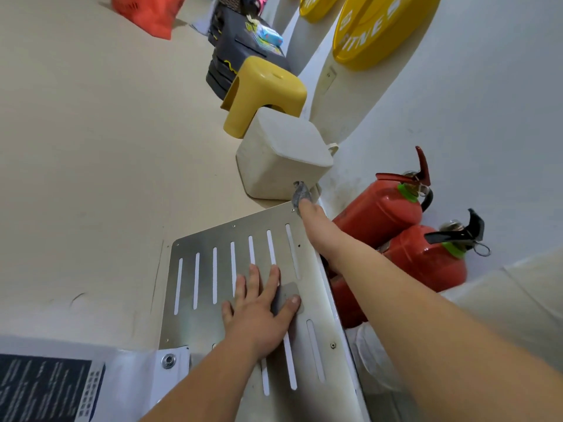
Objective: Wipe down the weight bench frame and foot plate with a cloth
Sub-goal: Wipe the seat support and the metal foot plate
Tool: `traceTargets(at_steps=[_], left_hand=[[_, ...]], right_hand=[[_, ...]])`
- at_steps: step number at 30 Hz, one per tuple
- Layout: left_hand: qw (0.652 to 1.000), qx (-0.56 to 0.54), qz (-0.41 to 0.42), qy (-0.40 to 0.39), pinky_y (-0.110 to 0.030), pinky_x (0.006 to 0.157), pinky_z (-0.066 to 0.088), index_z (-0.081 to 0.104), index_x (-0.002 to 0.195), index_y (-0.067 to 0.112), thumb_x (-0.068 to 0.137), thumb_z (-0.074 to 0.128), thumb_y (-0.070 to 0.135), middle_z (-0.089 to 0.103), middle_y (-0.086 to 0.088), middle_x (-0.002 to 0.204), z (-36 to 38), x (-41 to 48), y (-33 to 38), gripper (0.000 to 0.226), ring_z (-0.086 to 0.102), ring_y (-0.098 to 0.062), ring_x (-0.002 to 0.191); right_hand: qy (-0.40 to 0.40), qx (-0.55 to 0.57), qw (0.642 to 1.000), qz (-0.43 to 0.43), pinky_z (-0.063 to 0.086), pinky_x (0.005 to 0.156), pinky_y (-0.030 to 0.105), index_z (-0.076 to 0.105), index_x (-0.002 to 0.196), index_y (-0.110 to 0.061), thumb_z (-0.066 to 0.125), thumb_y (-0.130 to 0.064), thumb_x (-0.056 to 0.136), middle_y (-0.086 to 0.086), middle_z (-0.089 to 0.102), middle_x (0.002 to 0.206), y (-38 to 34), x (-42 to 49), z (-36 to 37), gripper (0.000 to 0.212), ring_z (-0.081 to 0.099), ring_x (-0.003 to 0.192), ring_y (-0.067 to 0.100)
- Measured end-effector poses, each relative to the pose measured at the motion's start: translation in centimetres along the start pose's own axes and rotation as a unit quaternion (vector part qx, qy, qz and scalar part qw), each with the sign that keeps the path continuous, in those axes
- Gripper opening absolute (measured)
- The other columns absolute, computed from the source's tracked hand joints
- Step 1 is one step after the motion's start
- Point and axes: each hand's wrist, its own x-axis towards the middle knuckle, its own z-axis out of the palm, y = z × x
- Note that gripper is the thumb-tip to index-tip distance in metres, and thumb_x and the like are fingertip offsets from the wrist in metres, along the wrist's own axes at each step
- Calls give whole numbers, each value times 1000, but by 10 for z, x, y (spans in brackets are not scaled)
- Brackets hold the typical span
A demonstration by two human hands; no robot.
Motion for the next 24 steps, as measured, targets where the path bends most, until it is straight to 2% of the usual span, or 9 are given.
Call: traceTargets(at_steps=[5, 12, 15, 17, 21, 24], left_hand=[[1000, -7, -1, -5, -58, 125, -5, -18, 153, 59, 93, 23, 81, -33, 14, 165, 1, 1, 0, 75, -29, -19, 154], [1000, 20, -9, -23, -58, 126, 3, -13, 158, 52, 95, 25, 79, -24, 5, 169, -9, 0, 6, 78, -18, -25, 157], [998, 45, -38, -17, -54, 127, 3, -12, 161, 43, 101, 21, 71, -20, -2, 171, -11, -9, 22, 74, -13, -31, 158], [998, 31, -46, 1, -51, 128, 2, -10, 162, 38, 104, 18, 65, -17, -5, 171, -2, -19, 31, 70, -13, -31, 158], [997, 8, 8, 81, -47, 128, -2, -6, 164, 34, 104, 14, 62, -12, 0, 173, 32, -51, 22, 69, -13, -26, 158], [994, 1, 25, 103, -46, 128, -8, -8, 164, 30, 96, 1, 69, -15, 1, 172, 57, -79, 22, 79, -17, -24, 158]], right_hand=[[-10, -3, 1000, -28, 22, 122, 43, 23, 161, -30, 26, -66, 100, -2, 28, 165, 7, 0, -1, 70, 26, 151, 21], [2, 6, 999, -38, 26, 123, 46, 25, 158, -42, 31, -67, 97, -3, 32, 163, 58, -78, 4, 66, 31, 148, 18], [13, 0, 999, -33, 24, 122, 36, 25, 159, -40, 32, -57, 104, -3, 32, 162, 75, -113, 6, 58, 32, 148, 18], [19, -3, 999, -26, 23, 121, 36, 24, 159, -41, 32, -55, 105, -3, 30, 162, 84, -135, 8, 56, 30, 149, 17], [27, -3, 999, -25, 27, 124, 46, 25, 156, -47, 30, -77, 87, -7, 36, 159, 107, -165, 13, 75, 34, 146, 11], [27, 1, 999, -24, 25, 125, 43, 27, 156, -46, 31, -74, 89, -7, 38, 157, 118, -188, 11, 73, 33, 145, 8]])
